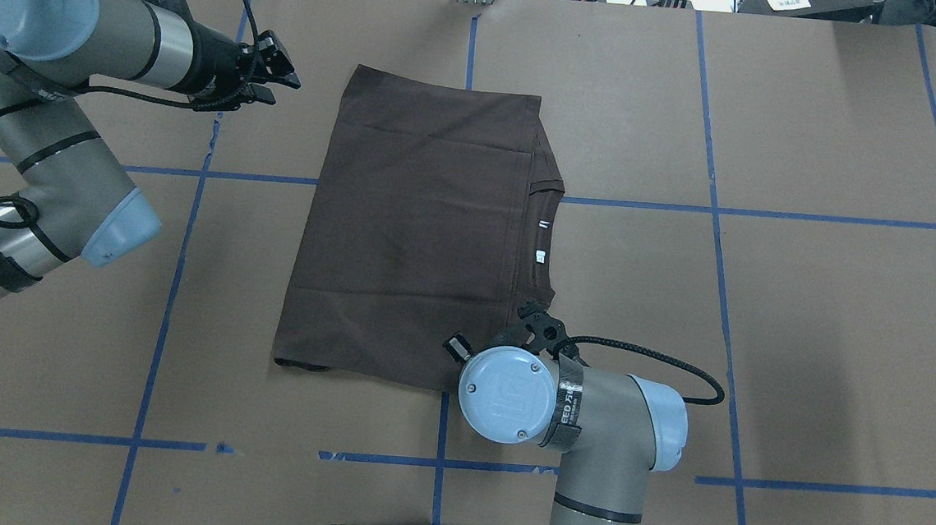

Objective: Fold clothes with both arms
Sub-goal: 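Move both grippers to the shirt edge nearest the robot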

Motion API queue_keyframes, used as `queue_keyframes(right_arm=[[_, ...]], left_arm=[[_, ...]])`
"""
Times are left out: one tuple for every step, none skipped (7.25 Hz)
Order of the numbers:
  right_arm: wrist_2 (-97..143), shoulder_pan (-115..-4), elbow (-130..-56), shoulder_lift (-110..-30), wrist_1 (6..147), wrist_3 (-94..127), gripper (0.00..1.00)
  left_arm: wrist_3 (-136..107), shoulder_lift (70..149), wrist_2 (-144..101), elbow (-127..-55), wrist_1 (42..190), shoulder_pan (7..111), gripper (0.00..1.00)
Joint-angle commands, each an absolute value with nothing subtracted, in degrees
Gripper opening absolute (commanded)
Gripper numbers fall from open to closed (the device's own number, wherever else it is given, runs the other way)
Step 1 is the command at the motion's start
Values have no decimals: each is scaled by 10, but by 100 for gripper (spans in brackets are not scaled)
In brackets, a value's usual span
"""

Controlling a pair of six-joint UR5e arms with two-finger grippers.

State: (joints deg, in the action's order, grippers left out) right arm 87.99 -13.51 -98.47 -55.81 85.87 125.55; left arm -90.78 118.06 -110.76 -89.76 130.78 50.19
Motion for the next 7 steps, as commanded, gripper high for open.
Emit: queue_keyframes(right_arm=[[912, -147, -992, -555, 859, 1254, 0], [912, -146, -988, -556, 859, 1254, 0], [912, -147, -992, -555, 859, 1256, 0], [913, -154, -1004, -555, 860, 1256, 0], [914, -159, -1030, -561, 865, 1254, 0], [915, -159, -1058, -564, 888, 1253, 0], [916, -160, -1076, -569, 901, 1253, 0]], left_arm=[[-908, 1180, -1107, -898, 1308, 502, 48], [-908, 1180, -1108, -898, 1308, 502, 48], [-908, 1180, -1108, -897, 1308, 502, 48], [-909, 1181, -1107, -898, 1308, 502, 48], [-911, 1177, -1108, -904, 1308, 502, 48], [-934, 1173, -1108, -912, 1308, 500, 48], [-964, 1174, -1106, -918, 1308, 489, 48]])
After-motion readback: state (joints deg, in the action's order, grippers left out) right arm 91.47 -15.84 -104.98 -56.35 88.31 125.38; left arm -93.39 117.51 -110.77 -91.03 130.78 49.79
